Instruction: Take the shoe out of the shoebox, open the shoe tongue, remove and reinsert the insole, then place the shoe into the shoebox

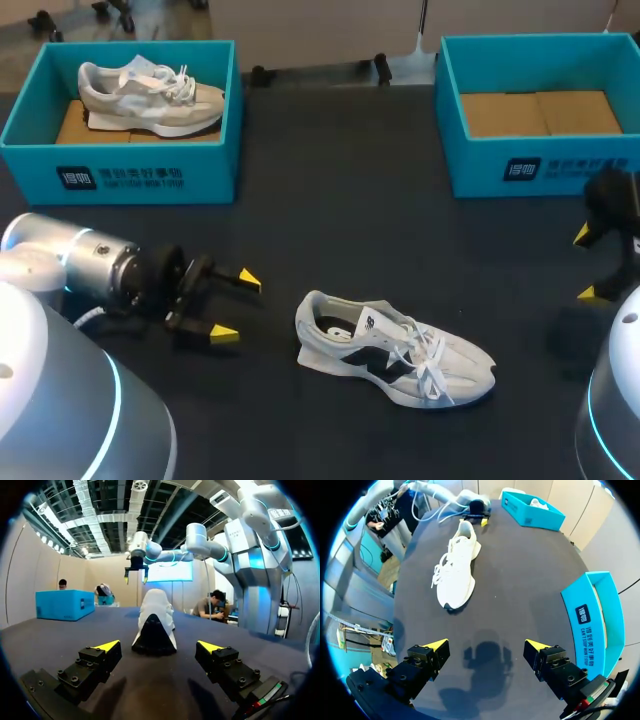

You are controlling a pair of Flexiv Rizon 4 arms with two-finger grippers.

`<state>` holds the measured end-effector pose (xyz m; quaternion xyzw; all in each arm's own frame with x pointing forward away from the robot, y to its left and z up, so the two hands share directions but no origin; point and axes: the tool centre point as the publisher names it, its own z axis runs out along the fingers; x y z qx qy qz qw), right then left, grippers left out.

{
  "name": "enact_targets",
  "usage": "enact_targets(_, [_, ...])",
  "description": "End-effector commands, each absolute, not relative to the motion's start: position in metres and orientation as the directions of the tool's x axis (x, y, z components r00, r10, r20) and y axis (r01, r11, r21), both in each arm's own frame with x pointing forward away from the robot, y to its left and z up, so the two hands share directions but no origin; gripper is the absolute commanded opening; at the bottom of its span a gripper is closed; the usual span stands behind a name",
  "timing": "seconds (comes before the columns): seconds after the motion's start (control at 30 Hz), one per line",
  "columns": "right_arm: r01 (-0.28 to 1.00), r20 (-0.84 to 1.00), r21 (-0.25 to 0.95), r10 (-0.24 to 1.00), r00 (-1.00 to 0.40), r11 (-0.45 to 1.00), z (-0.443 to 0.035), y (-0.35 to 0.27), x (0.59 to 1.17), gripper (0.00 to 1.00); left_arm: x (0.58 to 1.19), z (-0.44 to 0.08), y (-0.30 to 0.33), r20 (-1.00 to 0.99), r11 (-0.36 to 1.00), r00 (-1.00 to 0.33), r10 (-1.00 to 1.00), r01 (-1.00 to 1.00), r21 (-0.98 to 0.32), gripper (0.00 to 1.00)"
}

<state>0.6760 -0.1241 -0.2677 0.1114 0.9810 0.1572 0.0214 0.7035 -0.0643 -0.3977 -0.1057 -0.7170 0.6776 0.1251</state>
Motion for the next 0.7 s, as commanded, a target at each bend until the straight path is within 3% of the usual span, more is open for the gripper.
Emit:
enact_targets(0.03, [0.213,-0.008,0.31,0.227,-0.974,0.927,-0.268,-0.123,0.675,1.0,0.692,-0.395,-0.072,0.033,0.066,-0.965,0.261,-0.016,-0.998,1.0])
enact_targets(0.7, [0.213,-0.008,0.31,0.227,-0.974,0.927,-0.268,-0.123,0.675,1.0,0.7,-0.404,-0.105,0.106,0.107,-0.972,0.209,-0.085,-0.991,1.0])
